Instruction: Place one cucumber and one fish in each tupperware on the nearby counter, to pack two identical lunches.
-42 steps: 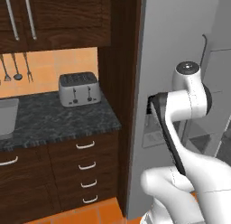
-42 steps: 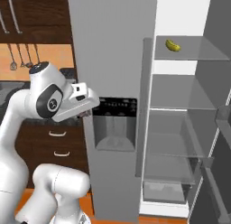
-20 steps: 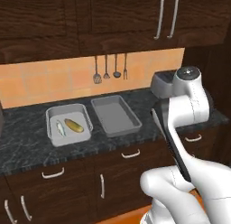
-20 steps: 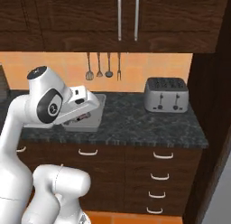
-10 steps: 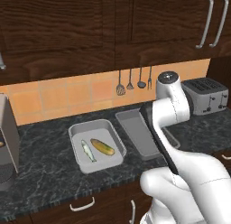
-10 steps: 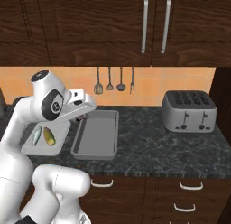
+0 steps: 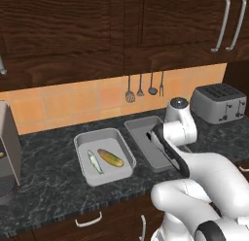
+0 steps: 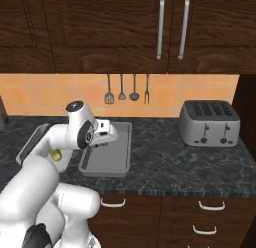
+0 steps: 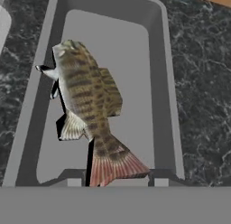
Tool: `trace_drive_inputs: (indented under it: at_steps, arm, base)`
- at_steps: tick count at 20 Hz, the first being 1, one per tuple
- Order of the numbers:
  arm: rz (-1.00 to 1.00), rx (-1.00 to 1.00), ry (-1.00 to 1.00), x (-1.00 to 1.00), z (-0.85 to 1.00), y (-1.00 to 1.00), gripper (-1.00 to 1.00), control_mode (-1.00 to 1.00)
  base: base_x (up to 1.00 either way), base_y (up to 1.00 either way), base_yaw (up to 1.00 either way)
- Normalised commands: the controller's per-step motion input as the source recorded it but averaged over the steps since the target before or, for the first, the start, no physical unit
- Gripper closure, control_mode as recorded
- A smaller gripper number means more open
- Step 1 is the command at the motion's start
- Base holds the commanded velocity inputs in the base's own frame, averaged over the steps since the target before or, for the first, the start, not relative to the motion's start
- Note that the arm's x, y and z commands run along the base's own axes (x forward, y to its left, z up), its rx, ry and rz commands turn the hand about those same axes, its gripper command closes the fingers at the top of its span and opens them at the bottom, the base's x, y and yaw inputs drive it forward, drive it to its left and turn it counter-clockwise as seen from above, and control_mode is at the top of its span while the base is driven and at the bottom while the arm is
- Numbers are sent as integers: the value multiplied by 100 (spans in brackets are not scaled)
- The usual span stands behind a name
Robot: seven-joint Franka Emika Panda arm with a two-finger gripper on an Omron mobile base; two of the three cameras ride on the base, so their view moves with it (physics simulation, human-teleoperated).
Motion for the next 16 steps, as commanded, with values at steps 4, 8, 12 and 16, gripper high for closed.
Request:
trace_drive_inputs:
  at_steps: [4, 8, 12, 16]
  arm:
    - [0, 1, 0, 68, -98, 1, -100, -100]
    - [0, 0, -1, 25, -15, 1, -100, -100]
    - [-4, 0, 1, -13, 92, 0, -100, -100]
    - [-3, 0, -19, -76, 93, -6, -100, -100]
  base:
    - [0, 0, 0]
    - [0, 0, 0]
    - [0, 0, 0]
    - [0, 0, 0]
